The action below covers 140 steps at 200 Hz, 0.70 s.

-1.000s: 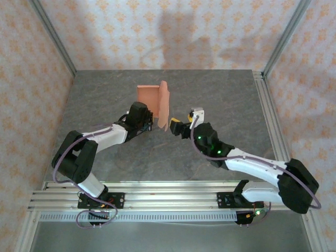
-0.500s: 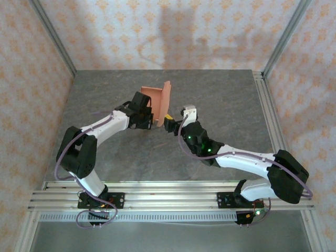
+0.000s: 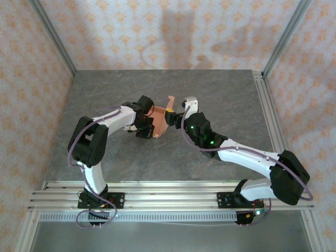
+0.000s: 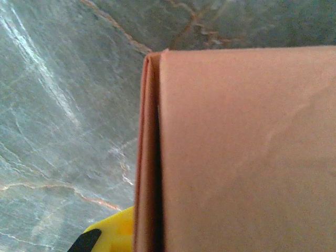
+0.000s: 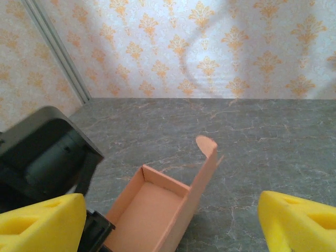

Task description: Fold the paper box

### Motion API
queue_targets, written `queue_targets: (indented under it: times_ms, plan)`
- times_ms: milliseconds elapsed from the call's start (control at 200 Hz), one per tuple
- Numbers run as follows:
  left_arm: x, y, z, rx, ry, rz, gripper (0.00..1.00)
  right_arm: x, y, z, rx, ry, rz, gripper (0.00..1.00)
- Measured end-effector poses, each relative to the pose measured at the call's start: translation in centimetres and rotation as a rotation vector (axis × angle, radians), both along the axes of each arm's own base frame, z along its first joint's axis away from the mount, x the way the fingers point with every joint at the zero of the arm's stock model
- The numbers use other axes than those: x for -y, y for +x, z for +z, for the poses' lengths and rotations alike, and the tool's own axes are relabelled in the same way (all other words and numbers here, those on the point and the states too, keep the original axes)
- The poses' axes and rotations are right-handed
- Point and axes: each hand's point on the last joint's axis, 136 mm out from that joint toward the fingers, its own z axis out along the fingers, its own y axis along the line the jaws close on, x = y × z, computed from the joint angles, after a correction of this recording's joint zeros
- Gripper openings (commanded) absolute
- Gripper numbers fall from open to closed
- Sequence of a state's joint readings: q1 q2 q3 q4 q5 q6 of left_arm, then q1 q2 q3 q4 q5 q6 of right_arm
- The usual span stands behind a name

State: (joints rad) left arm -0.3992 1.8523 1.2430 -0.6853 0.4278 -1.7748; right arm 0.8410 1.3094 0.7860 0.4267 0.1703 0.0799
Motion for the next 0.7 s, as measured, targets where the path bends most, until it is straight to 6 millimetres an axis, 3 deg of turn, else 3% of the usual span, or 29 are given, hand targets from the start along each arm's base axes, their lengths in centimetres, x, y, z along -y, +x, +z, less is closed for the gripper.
queue_targets:
  times_ms: [140, 305, 390, 566, 701]
  plan:
    - [0.3, -0.2, -0.4, -0.031, -0.029, 0.008, 0.1, 0.0, 0.1, -0.1, -0.005, 0.0, 0.009, 0.85]
    - [0.8, 0.0, -0.8, -0.042, -0.058, 0.019, 0.77, 0.4, 0.6, -0.1, -0.005, 0.001, -0.001, 0.86]
    - [1.0, 0.1, -1.0, -0.044, -0.067, 0.028, 0.97, 0.7, 0.8, -0.2, -0.007, -0.006, -0.008, 0.86]
    - [0.8, -0.5, -1.3, -0.051, -0.067, 0.025, 1.0, 0.9, 0.7, -0.6, -0.024, -0.037, -0.011, 0.87]
    - [0.3, -0.4, 0.3, 0.002, -0.063, -0.005, 1.0, 1.1, 0.5, -0.5, -0.046, -0.056, -0.01, 0.88]
